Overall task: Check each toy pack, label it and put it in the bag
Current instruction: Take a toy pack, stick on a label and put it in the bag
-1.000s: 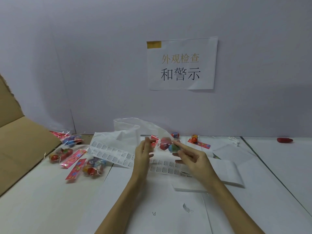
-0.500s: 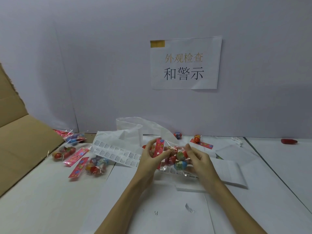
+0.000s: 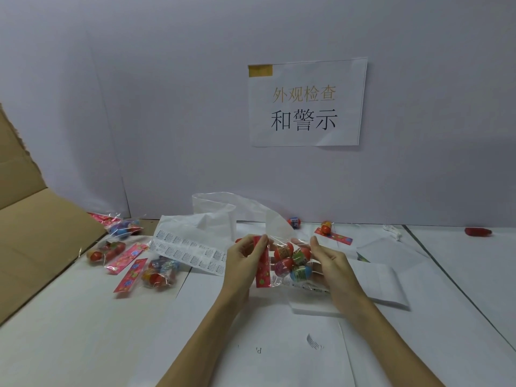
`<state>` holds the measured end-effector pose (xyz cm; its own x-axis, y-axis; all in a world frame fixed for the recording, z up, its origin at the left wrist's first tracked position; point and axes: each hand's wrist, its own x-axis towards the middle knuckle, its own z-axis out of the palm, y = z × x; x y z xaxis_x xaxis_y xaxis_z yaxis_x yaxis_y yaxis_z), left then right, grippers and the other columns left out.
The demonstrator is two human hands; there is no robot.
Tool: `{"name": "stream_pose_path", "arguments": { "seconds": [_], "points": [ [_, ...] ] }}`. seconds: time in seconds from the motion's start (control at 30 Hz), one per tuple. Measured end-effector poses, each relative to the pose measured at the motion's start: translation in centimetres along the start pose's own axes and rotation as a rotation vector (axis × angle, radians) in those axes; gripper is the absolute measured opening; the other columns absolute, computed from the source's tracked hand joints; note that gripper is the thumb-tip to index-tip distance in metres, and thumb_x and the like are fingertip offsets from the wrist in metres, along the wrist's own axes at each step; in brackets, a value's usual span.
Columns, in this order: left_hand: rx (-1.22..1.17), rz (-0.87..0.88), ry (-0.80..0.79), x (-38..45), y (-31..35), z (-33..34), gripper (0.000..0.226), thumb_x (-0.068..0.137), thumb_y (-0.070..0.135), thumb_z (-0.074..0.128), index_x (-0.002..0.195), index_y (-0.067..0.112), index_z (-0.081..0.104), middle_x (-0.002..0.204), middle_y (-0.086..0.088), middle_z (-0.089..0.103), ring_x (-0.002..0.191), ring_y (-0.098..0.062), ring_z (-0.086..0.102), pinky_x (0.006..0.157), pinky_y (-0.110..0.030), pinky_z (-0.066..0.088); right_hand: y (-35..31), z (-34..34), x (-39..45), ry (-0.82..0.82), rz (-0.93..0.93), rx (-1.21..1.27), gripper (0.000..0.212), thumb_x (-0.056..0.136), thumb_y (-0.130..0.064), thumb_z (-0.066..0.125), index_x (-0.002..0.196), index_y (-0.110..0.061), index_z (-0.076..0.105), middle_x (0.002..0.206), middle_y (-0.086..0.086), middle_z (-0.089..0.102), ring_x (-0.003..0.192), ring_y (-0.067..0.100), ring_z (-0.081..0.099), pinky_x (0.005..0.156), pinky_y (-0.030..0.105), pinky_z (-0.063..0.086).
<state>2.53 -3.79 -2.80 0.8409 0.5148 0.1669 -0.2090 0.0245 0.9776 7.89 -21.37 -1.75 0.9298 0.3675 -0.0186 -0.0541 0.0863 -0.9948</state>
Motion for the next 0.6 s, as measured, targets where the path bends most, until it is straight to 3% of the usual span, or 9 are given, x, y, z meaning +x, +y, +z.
{"name": "stream_pose_path", "arguments": {
  "seconds": [0.07, 0.2, 0.3, 0.43, 0.6],
  "points": [
    [-0.005, -0.014, 0.048, 0.07, -0.18, -0.11, 0.020, 0.100, 0.028, 0.066, 0.096, 0.012, 0.078, 0.098, -0.013, 0.077, 0.093, -0.030, 0.076, 0.085, -0.047, 0.063, 0.05, -0.11, -0.03, -0.040, -0.009, 0.007, 0.041, 0.097, -0.051, 0.057, 0.113, -0.017, 0.075, 0.099, 0.009, 0.080, 0.090, 0.024, 0.079, 0.068, 0.028, 0.062],
    [-0.069, -0.094, 0.038, 0.42, -0.43, -0.51, 0.013, 0.101, 0.019, 0.065, 0.109, 0.009, 0.071, 0.102, -0.018, 0.076, 0.094, -0.032, 0.070, 0.080, -0.046, 0.061, 0.61, -0.34, 0.14, -0.100, -0.034, 0.005, 0.032, 0.096, -0.028, 0.071, 0.123, -0.013, 0.066, 0.103, 0.009, 0.080, 0.095, 0.028, 0.078, 0.076, 0.033, 0.064],
    [-0.064, -0.151, -0.011, 0.62, -0.35, -0.36, 0.023, 0.101, 0.026, 0.065, 0.119, 0.011, 0.067, 0.111, -0.017, 0.074, 0.102, -0.034, 0.072, 0.079, -0.041, 0.059, 0.69, -0.41, 0.23, -0.054, -0.043, -0.068, 0.038, 0.090, -0.044, 0.072, 0.120, -0.022, 0.069, 0.099, 0.003, 0.081, 0.092, 0.021, 0.079, 0.081, 0.036, 0.063],
    [-0.003, -0.106, -0.115, 0.25, -0.23, -0.14, 0.038, 0.091, 0.045, 0.072, 0.117, 0.017, 0.072, 0.104, -0.004, 0.078, 0.090, -0.021, 0.077, 0.073, -0.032, 0.062, 0.66, -0.16, 0.13, -0.060, -0.045, -0.084, 0.048, 0.082, -0.061, 0.068, 0.115, -0.026, 0.073, 0.096, 0.002, 0.081, 0.088, 0.019, 0.079, 0.068, 0.026, 0.060],
    [0.039, -0.032, -0.141, -0.01, -0.61, -0.36, 0.022, 0.089, 0.040, 0.079, 0.097, 0.019, 0.078, 0.102, -0.004, 0.077, 0.098, -0.023, 0.076, 0.085, -0.042, 0.063, 0.88, -0.10, 0.19, -0.094, -0.022, -0.113, 0.051, 0.089, -0.062, 0.058, 0.109, -0.019, 0.076, 0.095, 0.005, 0.081, 0.088, 0.022, 0.079, 0.071, 0.028, 0.062]
  ]
}}
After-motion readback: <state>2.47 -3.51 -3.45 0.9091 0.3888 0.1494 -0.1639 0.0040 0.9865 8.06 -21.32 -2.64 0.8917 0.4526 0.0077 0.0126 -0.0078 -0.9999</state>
